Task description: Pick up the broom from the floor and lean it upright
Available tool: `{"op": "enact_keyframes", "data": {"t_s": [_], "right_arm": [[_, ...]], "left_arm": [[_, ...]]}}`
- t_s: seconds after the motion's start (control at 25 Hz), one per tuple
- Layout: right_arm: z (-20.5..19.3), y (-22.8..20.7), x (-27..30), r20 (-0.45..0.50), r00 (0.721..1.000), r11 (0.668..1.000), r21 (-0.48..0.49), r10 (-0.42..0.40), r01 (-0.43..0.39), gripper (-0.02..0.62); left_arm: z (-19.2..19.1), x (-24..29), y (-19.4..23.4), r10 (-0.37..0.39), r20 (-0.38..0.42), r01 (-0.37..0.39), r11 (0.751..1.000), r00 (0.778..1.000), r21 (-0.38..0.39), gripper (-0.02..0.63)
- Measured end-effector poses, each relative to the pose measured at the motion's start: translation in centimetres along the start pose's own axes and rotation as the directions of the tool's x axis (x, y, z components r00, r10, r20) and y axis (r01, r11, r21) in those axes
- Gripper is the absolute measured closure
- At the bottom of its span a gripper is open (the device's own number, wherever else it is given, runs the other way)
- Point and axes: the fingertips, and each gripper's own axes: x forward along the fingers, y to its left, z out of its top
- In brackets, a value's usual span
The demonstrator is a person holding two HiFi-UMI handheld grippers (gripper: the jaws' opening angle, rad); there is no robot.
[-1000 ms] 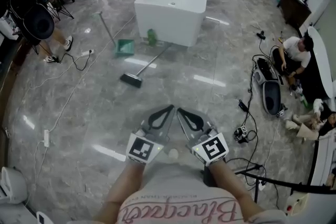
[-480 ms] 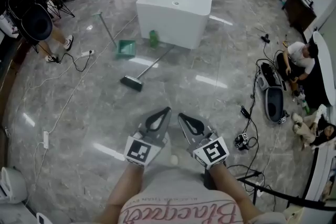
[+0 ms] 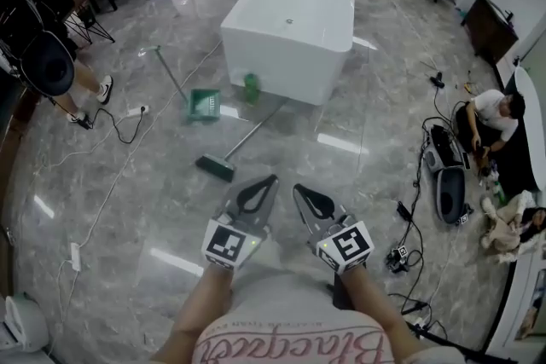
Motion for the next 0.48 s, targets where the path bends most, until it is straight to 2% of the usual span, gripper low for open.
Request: {"op": "enact_keyframes", "data": {"t_s": [0.16, 0.28, 0.48], "right_arm": [[1.1, -1.1, 3.9, -0.001, 1.0, 1.0, -0.014, 0.016, -0.016, 0.594], [0.8, -2.6, 5.5, -0.027, 0.999, 0.999, -0.028, 0.042, -0.043, 0.594], [-0.2, -7.9, 7.4, -0.064, 0.998, 0.997, 0.072, -0.021, 0.026, 0.594]], "left_arm": [[-0.1, 2.3, 2.8, -0.033, -0.013, 0.033, 0.999, 0.999, 0.019, 0.607], [-1.0, 3.8, 4.7, -0.01, -0.052, 0.01, 1.0, 0.999, 0.004, 0.607], [-3.0, 6.1, 7.9, 0.023, -0.089, -0.028, 0.998, 0.996, -0.052, 0.607]]}}
